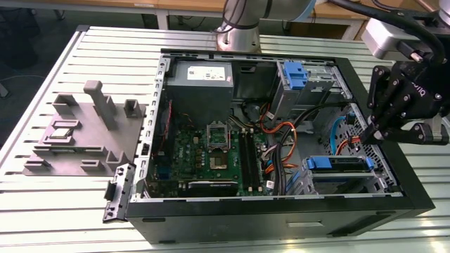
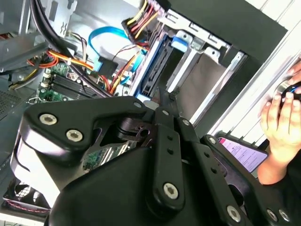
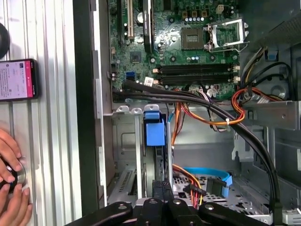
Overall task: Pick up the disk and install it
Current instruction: 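Insert the first disk wire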
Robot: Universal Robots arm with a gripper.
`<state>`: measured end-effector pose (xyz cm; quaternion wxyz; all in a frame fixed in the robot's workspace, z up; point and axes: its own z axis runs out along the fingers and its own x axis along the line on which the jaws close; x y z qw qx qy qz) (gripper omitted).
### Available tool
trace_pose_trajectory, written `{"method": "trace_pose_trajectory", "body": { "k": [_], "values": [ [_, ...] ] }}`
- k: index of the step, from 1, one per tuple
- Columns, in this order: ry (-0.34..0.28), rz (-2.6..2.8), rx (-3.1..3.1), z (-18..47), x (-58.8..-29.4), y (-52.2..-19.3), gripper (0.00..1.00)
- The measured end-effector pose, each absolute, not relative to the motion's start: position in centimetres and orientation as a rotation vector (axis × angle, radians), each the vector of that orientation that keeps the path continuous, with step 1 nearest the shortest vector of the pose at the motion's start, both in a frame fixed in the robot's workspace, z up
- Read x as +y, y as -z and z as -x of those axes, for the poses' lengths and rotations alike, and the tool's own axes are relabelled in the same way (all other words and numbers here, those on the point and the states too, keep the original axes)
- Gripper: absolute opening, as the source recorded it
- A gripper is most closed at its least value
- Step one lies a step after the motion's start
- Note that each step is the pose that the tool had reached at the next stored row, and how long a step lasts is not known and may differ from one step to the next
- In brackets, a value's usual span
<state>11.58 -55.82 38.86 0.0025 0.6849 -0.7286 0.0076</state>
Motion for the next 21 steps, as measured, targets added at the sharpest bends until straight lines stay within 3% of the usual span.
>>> {"method": "trace_pose_trajectory", "body": {
  "k": [21],
  "values": [
    [-0.04,-2.353,-2.09,-11.8,-55.6,-37.7,0.1]
  ]
}}
